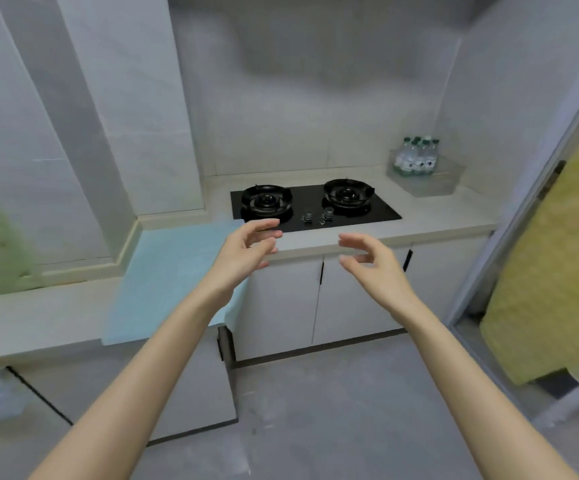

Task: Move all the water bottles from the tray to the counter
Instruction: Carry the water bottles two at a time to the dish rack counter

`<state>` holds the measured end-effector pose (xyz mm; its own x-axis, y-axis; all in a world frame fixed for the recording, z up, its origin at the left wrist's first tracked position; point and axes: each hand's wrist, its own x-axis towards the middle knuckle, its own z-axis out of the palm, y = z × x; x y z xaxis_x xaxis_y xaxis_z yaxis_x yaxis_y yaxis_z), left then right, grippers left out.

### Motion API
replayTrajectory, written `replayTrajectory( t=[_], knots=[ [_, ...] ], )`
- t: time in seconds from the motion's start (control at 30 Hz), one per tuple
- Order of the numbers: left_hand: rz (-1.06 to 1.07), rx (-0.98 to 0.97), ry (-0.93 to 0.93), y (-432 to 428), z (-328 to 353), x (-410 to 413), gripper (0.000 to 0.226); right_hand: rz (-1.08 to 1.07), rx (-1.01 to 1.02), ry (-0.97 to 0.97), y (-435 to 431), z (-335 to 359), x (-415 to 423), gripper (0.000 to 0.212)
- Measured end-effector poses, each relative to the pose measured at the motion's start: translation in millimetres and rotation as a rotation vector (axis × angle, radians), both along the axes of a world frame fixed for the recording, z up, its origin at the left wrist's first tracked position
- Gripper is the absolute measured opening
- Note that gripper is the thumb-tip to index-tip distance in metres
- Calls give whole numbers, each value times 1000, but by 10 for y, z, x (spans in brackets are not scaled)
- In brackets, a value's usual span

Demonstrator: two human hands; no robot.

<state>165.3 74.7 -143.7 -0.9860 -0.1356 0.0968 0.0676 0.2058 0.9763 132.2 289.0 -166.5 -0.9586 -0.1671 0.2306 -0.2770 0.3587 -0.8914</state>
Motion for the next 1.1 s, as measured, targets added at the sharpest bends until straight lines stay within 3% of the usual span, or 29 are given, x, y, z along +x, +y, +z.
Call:
replayTrajectory(
  t=[0.5, 0.77, 1.1],
  knots=[
    [-313, 34, -31, 1180, 67, -3297, 34, -269, 46, 12, 1101, 126, -2557, 33],
    [-330, 36, -36, 2088, -41, -4714, 35, -322, 55, 28, 1972, 43, -3937, 33],
    [-241, 51, -79, 3278, -119, -6524, 35, -240, 129, 11, 3234, 125, -5887, 31]
  ],
)
